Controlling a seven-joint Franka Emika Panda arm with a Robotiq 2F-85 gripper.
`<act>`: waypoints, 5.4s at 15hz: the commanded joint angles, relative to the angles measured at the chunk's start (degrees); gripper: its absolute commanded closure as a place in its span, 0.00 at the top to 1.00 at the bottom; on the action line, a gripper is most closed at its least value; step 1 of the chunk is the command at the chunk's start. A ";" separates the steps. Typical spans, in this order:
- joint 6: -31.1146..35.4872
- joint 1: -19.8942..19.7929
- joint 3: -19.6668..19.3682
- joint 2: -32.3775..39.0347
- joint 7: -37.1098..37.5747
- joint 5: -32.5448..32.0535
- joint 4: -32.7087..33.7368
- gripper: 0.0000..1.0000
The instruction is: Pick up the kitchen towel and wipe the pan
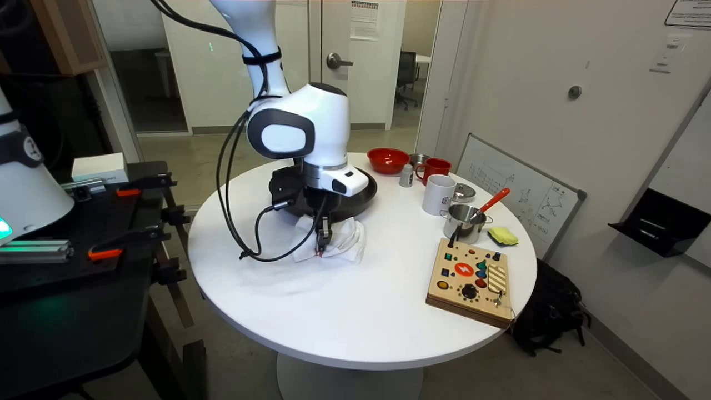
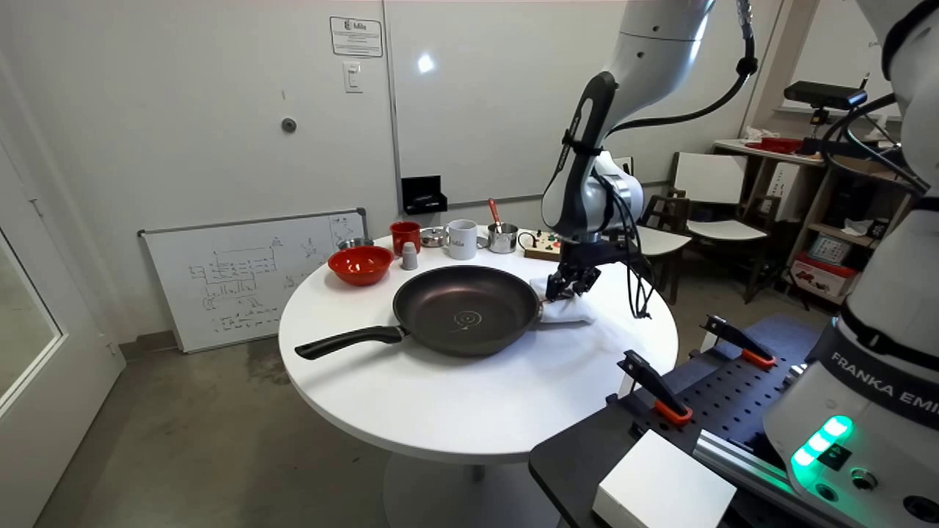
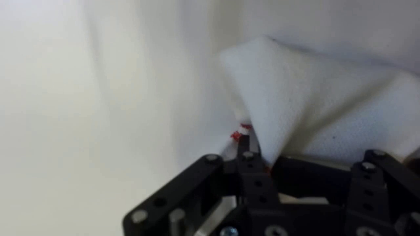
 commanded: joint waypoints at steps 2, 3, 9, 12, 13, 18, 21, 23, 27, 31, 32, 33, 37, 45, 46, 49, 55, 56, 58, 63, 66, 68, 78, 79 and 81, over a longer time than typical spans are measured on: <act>-0.84 6.22 -4.01 -6.44 4.44 -0.91 -3.59 0.02; -0.95 7.12 -4.58 -7.27 4.97 -1.04 -3.98 0.02; -1.79 11.95 -8.01 -10.85 8.58 -1.58 -6.32 0.01; -0.71 17.26 -13.25 -12.09 12.39 -3.71 -7.45 0.05; 0.06 20.99 -17.13 -12.16 14.99 -5.51 -7.83 0.04; -0.94 31.95 -27.87 -12.96 22.41 -11.62 -8.53 0.02; -1.35 36.49 -31.47 -13.11 25.28 -13.63 -8.53 0.03; -1.13 39.38 -33.71 -13.04 26.81 -14.63 -8.57 0.03; -1.03 44.22 -37.40 -13.12 28.27 -15.49 -8.92 0.01; -1.34 51.46 -44.18 -12.51 30.38 -15.71 -8.80 0.01; -1.21 53.57 -46.23 -12.35 30.69 -15.72 -8.71 0.02; -1.16 55.51 -48.13 -12.10 30.92 -15.55 -8.59 0.01; -1.02 62.79 -54.62 -11.57 30.21 -14.47 -8.59 0.01; 2.72 72.13 -61.17 -10.94 29.03 -11.57 -9.53 0.00; 3.05 72.86 -61.53 -11.09 28.68 -11.14 -9.74 0.00; 4.37 75.01 -62.37 -11.64 27.77 -9.98 -10.56 0.00; 13.75 75.88 -59.14 -19.03 21.22 -5.51 -14.21 0.00; 15.07 75.32 -57.87 -21.51 19.60 -4.74 -14.91 0.00; 17.21 73.99 -55.20 -25.94 16.46 -3.69 -16.09 0.00; 17.65 68.38 -46.53 -38.01 15.04 -9.32 -19.66 0.00; 15.77 63.38 -38.80 -46.07 13.75 -9.96 -23.78 0.00; 14.18 63.48 -36.46 -51.77 12.50 -8.50 -27.33 0.00; 2.26 92.66 -69.52 -57.24 -3.94 10.86 -31.23 0.00; 3.40 96.22 -73.22 -56.10 -4.87 11.16 -30.68 0.00; 4.10 103.03 -79.35 -54.83 -5.56 11.09 -29.95 0.00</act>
